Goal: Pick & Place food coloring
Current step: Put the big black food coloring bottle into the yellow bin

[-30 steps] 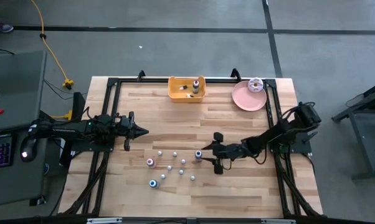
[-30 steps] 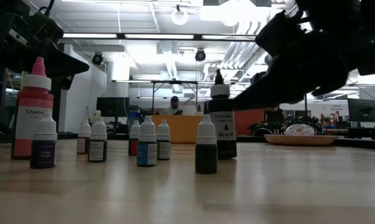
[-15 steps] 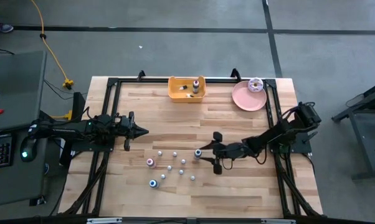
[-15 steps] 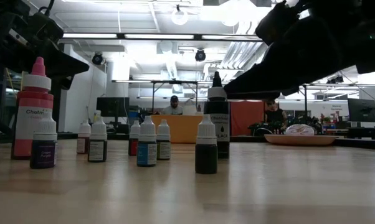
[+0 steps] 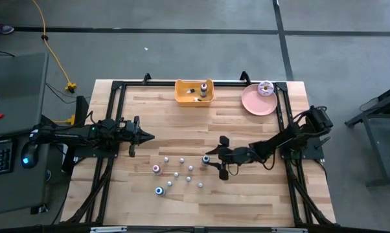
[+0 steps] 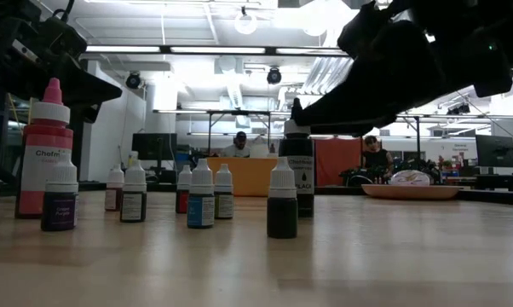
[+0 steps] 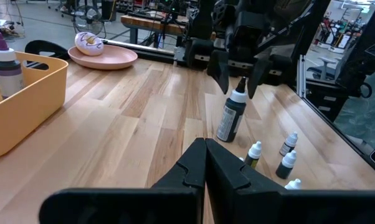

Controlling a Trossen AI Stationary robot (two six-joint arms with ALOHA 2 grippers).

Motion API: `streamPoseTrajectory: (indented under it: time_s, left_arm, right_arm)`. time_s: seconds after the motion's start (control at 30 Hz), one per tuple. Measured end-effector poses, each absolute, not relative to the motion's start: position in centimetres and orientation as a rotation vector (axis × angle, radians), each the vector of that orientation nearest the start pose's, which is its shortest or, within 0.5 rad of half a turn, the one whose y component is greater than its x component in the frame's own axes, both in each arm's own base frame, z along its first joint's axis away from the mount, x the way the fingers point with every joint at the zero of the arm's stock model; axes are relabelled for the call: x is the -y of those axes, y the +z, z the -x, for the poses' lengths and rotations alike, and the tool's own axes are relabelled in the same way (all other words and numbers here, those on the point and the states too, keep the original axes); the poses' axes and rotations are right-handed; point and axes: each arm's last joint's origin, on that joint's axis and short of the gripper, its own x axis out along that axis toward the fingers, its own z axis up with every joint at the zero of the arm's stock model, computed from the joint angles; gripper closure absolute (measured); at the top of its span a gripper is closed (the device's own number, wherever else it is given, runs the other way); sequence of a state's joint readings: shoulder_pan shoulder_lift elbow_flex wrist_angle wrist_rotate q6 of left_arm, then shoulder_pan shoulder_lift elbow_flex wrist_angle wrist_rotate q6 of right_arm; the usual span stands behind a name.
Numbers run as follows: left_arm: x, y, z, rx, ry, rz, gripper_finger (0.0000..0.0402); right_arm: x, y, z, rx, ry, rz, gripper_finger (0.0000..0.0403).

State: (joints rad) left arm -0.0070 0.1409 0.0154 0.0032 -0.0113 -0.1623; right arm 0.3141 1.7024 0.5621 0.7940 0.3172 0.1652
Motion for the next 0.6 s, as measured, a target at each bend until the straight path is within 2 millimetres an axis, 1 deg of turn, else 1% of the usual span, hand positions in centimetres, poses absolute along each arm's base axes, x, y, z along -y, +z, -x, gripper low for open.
streamPoseTrajectory:
  time_s: [0.37, 0.6]
  left_arm:
    - [0.04, 15.75, -10.52, -0.122, 0.015, 0.161, 0.0401]
    - [0.04, 15.77, -10.52, -0.121, 0.014, 0.161, 0.0401]
  right_arm:
    - [-8.46, 13.48, -28.9, -0.333, -0.024, -0.074, 0.0209]
    - [-8.5, 13.4, -28.87, -0.344, -0.004, -0.078, 0.023]
